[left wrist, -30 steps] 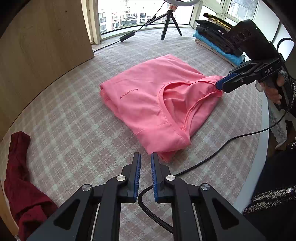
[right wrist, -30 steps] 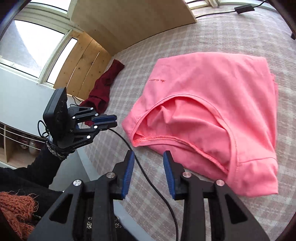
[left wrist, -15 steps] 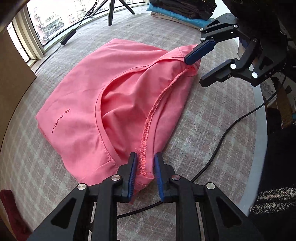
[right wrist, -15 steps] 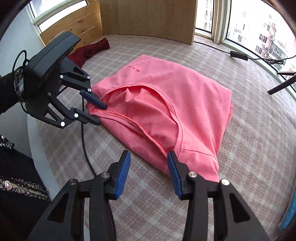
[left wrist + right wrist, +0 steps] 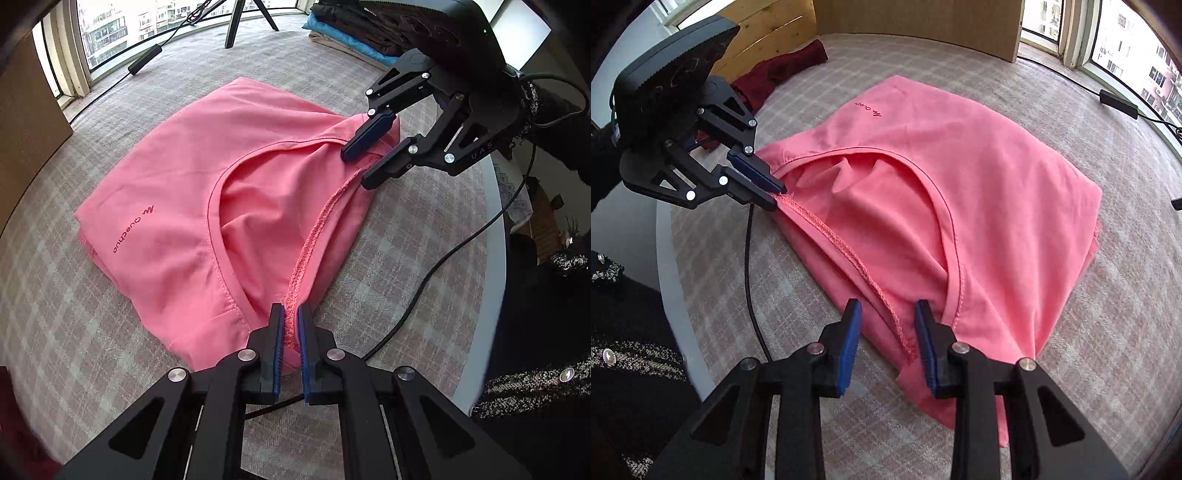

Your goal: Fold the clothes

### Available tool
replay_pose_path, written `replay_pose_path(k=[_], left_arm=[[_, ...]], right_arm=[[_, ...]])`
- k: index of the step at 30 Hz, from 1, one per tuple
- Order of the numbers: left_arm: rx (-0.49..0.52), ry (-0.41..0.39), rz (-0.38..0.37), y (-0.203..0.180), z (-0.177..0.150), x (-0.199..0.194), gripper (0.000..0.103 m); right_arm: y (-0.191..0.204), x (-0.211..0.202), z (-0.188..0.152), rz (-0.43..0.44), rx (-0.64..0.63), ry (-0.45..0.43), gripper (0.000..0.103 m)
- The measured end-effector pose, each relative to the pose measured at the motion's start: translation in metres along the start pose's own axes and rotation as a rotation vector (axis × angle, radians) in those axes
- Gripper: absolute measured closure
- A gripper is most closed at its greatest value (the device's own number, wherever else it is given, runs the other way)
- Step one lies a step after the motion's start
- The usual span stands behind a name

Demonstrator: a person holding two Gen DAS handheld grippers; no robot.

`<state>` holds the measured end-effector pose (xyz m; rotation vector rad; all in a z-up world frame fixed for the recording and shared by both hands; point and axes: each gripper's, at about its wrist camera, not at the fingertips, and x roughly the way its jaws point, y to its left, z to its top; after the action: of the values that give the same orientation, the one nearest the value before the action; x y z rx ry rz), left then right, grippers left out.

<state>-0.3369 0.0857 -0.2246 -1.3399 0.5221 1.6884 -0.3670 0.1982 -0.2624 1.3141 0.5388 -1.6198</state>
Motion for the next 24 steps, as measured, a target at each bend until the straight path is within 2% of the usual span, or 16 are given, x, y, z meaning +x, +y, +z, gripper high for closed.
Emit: replay_pose_path(k=[2, 3, 4, 5, 8, 11, 12, 14, 16, 18, 19, 21, 23, 24], left_arm=[[0.011, 0.009, 0.001, -0.002, 0.003, 0.002, 0.096], [0.015, 0.013, 0.000, -0.002, 0.005, 0.002, 0.096], [0.016, 0.014, -0.006, -0.003, 0.005, 0.001, 0.096], [0.017, 0.016, -0.012, -0.004, 0.006, 0.001, 0.096], [0.024, 0.021, -0.026, -0.007, 0.006, -0.001, 0.096], [0.050, 0.072, -0.026, -0.014, -0.003, 0.002, 0.096], [0.048, 0.078, -0.019, -0.013, -0.004, 0.001, 0.096], [0.022, 0.071, -0.024, -0.006, -0.010, -0.004, 0.096], [-0.009, 0.040, -0.032, -0.002, -0.007, -0.013, 0.094], [-0.021, 0.010, -0.034, -0.001, -0.003, -0.021, 0.093], [-0.015, -0.004, -0.020, -0.001, -0.003, -0.025, 0.086], [-0.017, -0.013, 0.024, 0.009, -0.001, -0.027, 0.079], [-0.060, -0.030, 0.036, 0.020, -0.002, -0.030, 0.080], [-0.092, -0.041, 0.040, 0.026, -0.005, -0.032, 0.080]], right_arm=[[-0.001, 0.001, 0.001, -0.039, -0.026, 0.015, 0.074], [-0.001, 0.004, 0.002, -0.060, -0.038, 0.028, 0.078], [-0.002, 0.008, 0.002, -0.064, -0.041, 0.045, 0.092], [-0.002, 0.012, 0.002, -0.057, -0.041, 0.057, 0.095], [0.004, 0.016, 0.000, -0.013, -0.059, 0.094, 0.095], [0.012, 0.004, -0.004, 0.046, -0.085, 0.108, 0.095], [0.012, 0.000, -0.004, 0.036, -0.079, 0.103, 0.094], [0.008, -0.012, 0.002, 0.019, -0.032, 0.055, 0.088], [0.004, -0.024, 0.010, 0.061, 0.018, -0.019, 0.088], [0.001, -0.025, 0.018, 0.056, 0.036, -0.051, 0.088], [-0.001, -0.019, 0.019, 0.044, 0.040, -0.042, 0.088], [-0.002, 0.003, 0.015, 0.048, 0.056, 0.037, 0.088], [0.005, 0.020, 0.006, 0.016, 0.018, 0.145, 0.088], [0.010, 0.022, 0.002, 0.007, -0.014, 0.169, 0.088]])
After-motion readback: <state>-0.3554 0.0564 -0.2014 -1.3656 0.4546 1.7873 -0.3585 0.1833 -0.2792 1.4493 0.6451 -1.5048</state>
